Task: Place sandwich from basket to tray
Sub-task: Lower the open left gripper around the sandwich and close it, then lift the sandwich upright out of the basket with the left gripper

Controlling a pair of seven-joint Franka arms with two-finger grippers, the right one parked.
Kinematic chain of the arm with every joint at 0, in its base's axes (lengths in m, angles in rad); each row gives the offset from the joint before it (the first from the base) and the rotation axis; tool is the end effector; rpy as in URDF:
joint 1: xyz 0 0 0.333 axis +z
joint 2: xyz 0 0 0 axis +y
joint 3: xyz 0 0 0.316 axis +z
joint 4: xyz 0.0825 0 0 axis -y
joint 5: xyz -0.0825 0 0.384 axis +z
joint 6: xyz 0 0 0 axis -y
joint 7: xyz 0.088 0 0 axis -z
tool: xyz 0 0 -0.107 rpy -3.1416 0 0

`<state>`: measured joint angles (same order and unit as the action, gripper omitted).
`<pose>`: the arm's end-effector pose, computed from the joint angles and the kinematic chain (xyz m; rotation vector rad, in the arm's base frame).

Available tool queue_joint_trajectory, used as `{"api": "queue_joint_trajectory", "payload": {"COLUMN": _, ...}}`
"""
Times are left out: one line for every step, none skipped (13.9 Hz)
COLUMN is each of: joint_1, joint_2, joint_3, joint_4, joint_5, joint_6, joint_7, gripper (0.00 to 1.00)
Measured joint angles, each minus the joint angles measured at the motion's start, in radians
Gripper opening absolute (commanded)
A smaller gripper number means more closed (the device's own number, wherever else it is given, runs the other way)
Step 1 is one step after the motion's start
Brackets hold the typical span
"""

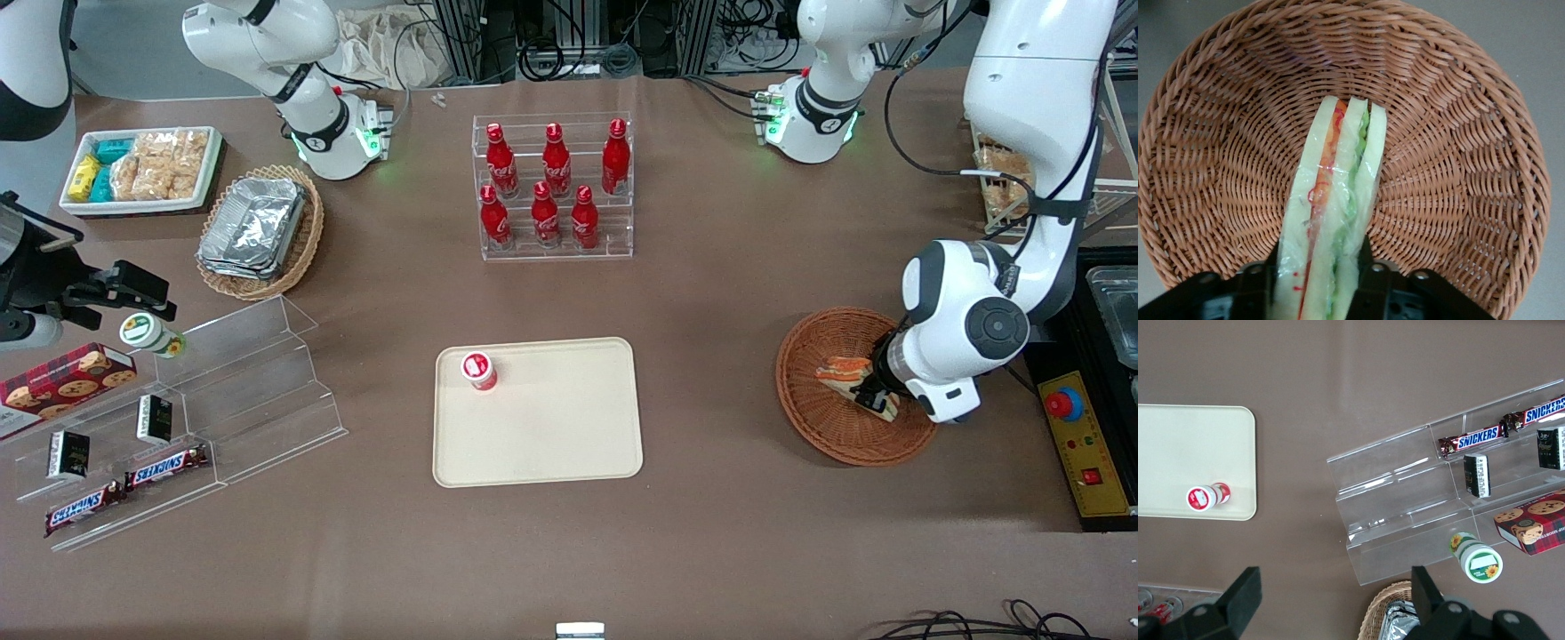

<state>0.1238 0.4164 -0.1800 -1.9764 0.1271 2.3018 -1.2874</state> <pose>0.6030 -0.0280 0.2527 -2.5773 -1.6783 0.0812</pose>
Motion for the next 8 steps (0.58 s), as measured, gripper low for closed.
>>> {"api": "queue_joint_trajectory", "payload": {"joint_1": 0.0, "joint_2": 0.0, "joint_3": 0.0, "joint_4": 0.001, "joint_5": 0.0, "joint_6": 0.002, "joint_7": 0.0, "gripper": 0.0}}
{"api": "queue_joint_trajectory", "payload": {"joint_1": 0.0, "joint_2": 0.0, "joint_3": 0.0, "joint_4": 0.003, "joint_5": 0.0, "joint_6": 0.004, "joint_7": -0.001, "gripper": 0.0}}
{"api": "queue_joint_trajectory", "payload": {"joint_1": 0.0, "joint_2": -0.001, "joint_3": 0.0, "joint_4": 0.006, "joint_5": 0.0, "joint_6": 0.006, "joint_7": -0.002, "gripper": 0.0}}
{"api": "queue_joint_trajectory", "payload": {"joint_1": 0.0, "joint_2": -0.002, "joint_3": 0.001, "joint_4": 0.011, "joint_5": 0.0, "joint_6": 0.007, "joint_7": -0.003, "gripper": 0.0}}
{"api": "queue_joint_trajectory", "payload": {"joint_1": 0.0, "joint_2": -0.006, "joint_3": 0.001, "joint_4": 0.021, "joint_5": 0.0, "joint_6": 0.0, "joint_7": -0.006, "gripper": 0.0}}
{"api": "queue_joint_trajectory", "payload": {"joint_1": 0.0, "joint_2": -0.014, "joint_3": 0.001, "joint_4": 0.037, "joint_5": 0.0, "joint_6": -0.024, "joint_7": -0.009, "gripper": 0.0}}
{"api": "queue_joint_trajectory", "payload": {"joint_1": 0.0, "joint_2": -0.024, "joint_3": 0.001, "joint_4": 0.064, "joint_5": 0.0, "joint_6": -0.073, "joint_7": -0.01, "gripper": 0.0}}
{"api": "queue_joint_trajectory", "payload": {"joint_1": 0.0, "joint_2": -0.035, "joint_3": 0.001, "joint_4": 0.104, "joint_5": 0.001, "joint_6": -0.14, "joint_7": -0.008, "gripper": 0.0}}
